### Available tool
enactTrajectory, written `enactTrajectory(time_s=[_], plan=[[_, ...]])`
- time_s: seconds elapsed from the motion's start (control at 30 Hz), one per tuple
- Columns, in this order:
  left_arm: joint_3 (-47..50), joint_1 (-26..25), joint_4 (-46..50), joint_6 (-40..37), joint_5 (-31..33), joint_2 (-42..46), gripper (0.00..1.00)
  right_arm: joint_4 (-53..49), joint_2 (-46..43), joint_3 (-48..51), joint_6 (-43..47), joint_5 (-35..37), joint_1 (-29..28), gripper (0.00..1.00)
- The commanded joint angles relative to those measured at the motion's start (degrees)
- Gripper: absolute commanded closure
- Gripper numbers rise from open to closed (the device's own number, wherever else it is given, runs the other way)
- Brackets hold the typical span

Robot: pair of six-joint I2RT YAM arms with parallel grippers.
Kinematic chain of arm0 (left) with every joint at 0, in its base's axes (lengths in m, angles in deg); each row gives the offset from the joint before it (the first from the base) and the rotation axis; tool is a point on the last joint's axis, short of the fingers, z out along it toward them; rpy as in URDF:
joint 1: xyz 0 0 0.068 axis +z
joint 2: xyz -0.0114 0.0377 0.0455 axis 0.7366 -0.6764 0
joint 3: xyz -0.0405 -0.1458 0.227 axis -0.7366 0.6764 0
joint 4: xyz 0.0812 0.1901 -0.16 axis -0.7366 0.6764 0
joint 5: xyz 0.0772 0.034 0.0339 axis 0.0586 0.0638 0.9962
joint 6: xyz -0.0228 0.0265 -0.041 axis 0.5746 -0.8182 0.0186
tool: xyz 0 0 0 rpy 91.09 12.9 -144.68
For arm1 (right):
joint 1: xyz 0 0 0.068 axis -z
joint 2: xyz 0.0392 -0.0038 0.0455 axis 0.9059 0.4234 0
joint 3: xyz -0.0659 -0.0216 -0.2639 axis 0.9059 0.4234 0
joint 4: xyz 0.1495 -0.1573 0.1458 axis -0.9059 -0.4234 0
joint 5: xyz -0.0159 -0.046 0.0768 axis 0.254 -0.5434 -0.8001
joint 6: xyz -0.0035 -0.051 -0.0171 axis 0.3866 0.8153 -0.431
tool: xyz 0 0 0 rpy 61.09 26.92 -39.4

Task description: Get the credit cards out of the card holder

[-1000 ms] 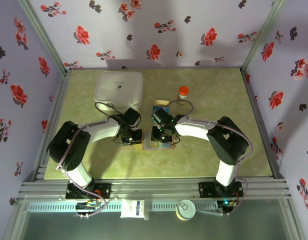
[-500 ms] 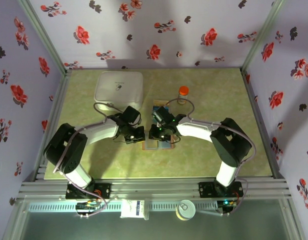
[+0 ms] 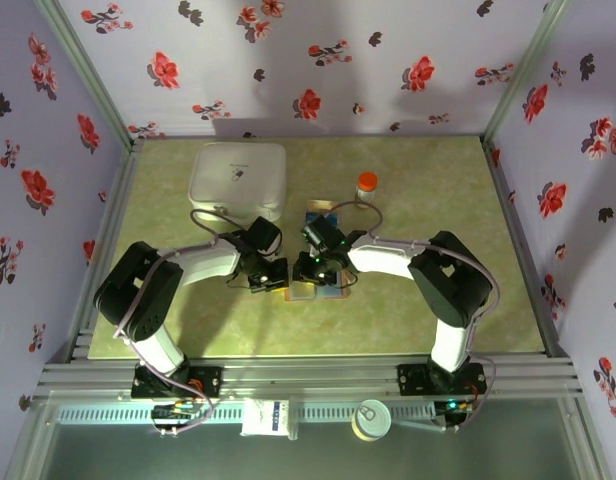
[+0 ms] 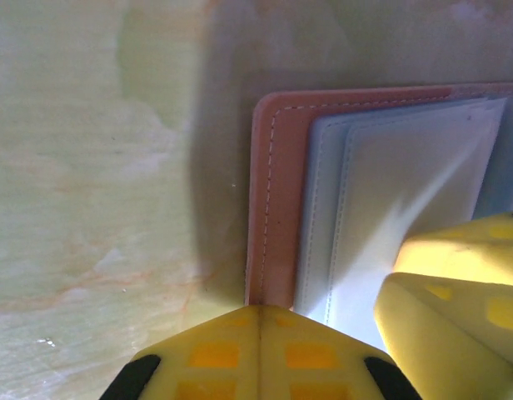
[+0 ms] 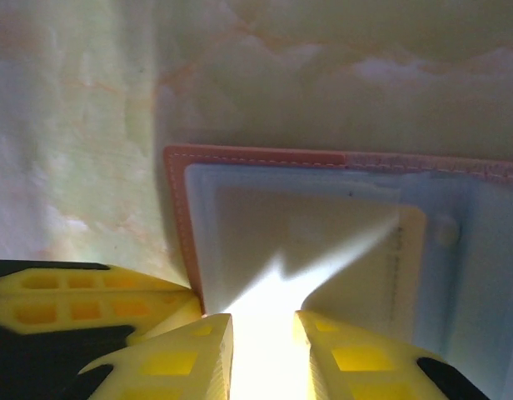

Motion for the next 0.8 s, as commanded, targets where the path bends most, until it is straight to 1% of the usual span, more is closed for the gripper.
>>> enactTrajectory(time_s=[0.0, 0.1, 0.17, 0.3, 0.5, 0.7, 0.77], plan=[[0.4, 1.0, 4.2, -1.8, 3.5, 0.5, 1.0, -4.2, 0.1, -0.7, 0.5, 2.5, -0.2, 0.73], [0.2, 1.4, 4.8, -2.3, 3.6, 0.6, 1.0, -5.5, -1.7, 0.0, 0.9, 5.0, -0.2, 0.73], [0.2, 1.5, 4.9, -2.4, 3.5, 0.5, 1.0, -5.2, -2.7, 0.7, 0.9, 5.0, 0.2, 0.73], [0.1, 1.6, 5.3, -2.7, 3.5, 0.5, 1.0, -4.7, -3.2, 1.5, 1.7, 3.7, 1.1, 0.73], [0.3, 2.3, 5.9, -3.1, 3.6, 1.6, 1.0, 1.5, -4.4, 5.1, 1.1, -0.9, 2.4, 0.74], [-0.2, 2.8, 7.0, -3.4, 3.9, 2.5, 1.0, 3.8, -5.9, 7.5, 1.0, -1.6, 3.5, 0.74], [-1.1, 2.8, 6.8, -3.2, 3.4, 2.9, 1.0, 5.7, -6.1, 8.7, 0.6, -2.9, 4.2, 0.74]])
